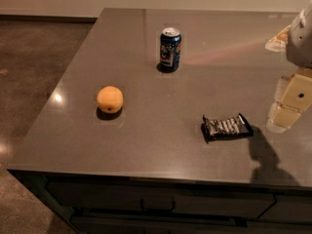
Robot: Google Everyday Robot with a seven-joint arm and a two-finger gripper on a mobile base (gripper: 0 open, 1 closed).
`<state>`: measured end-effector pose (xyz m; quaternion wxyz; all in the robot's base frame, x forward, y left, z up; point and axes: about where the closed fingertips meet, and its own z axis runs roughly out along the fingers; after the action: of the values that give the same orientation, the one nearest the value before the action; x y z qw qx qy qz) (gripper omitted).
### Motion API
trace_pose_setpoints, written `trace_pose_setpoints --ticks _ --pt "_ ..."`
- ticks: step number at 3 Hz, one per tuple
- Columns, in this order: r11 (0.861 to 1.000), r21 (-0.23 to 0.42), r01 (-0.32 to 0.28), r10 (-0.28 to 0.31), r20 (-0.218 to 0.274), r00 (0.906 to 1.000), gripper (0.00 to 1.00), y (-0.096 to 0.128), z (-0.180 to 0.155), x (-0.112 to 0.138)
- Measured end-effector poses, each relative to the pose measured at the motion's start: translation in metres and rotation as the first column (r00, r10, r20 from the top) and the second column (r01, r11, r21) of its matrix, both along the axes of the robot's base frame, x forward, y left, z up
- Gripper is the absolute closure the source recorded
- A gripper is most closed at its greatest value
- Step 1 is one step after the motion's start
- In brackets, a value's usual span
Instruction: Move rxbar chocolate near orange
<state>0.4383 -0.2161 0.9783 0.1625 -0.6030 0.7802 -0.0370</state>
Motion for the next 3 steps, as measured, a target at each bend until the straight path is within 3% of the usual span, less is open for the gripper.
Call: trace_pose_setpoints --ticks 2,3 --pt "1.000 -0.019 -0.017 0.017 0.005 0.9998 0.00 0.004 0.000 0.001" --pt "0.999 -0.025 -0.047 0.046 -0.021 0.9987 0.00 0.013 -0.016 0.011"
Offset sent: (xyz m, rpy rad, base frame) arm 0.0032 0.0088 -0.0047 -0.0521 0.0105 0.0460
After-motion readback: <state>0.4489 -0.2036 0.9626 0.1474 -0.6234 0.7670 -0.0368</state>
